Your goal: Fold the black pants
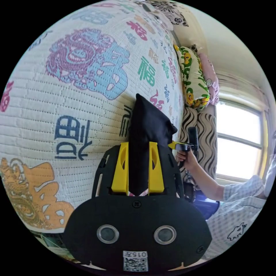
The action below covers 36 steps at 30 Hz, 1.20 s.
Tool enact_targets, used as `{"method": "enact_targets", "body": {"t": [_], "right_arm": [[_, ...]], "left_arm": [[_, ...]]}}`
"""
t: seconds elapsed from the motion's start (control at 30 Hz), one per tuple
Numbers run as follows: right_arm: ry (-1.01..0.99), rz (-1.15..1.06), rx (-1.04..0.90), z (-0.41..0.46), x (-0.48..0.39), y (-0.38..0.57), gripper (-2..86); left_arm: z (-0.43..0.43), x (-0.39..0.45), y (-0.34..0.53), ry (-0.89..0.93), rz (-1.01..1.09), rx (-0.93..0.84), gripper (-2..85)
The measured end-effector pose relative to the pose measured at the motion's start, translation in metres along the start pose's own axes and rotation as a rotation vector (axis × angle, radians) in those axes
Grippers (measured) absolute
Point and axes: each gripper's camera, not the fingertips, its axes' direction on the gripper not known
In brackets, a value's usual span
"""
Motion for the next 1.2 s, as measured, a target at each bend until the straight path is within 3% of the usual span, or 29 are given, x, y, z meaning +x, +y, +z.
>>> {"method": "enact_targets", "body": {"t": [0.07, 0.23, 0.4, 0.53, 0.7, 0.77, 0.93, 1.07, 1.2], "right_arm": [[-0.008, 0.010, -0.034, -0.004, 0.003, 0.003, 14.1], [0.018, -0.007, -0.079, -0.008, -0.007, 0.012, 9.2], [-0.037, -0.108, 0.031, -0.039, -0.059, 0.027, 8.0], [-0.188, -0.356, 0.113, -0.060, -0.163, 0.008, 8.0], [-0.238, -0.610, 0.100, -0.017, -0.310, -0.045, 8.1], [-0.288, -0.618, 0.067, 0.028, -0.364, -0.077, 8.2], [-0.247, -0.553, -0.048, 0.134, -0.420, -0.127, 8.2], [-0.117, -0.437, -0.097, 0.205, -0.417, -0.148, 8.2], [-0.078, -0.428, -0.048, 0.224, -0.421, -0.145, 8.2]], "left_arm": [[-0.010, -0.014, -0.013, 0.081, -0.014, -0.036, 10.4], [-0.036, -0.022, -0.037, 0.039, 0.017, -0.125, 7.6], [-0.102, -0.005, -0.048, 0.036, 0.076, -0.077, 6.5], [-0.241, 0.032, -0.043, 0.110, 0.176, 0.118, 6.4], [-0.431, 0.071, -0.036, -0.142, 0.297, 0.269, 6.6], [-0.512, 0.060, -0.037, -0.222, 0.223, 0.323, 6.8], [-0.609, 0.001, -0.036, -0.353, -0.010, 0.367, 7.0], [-0.610, -0.069, -0.039, -0.431, -0.213, 0.335, 7.4], [-0.588, -0.085, -0.041, -0.526, -0.226, 0.355, 8.0]]}}
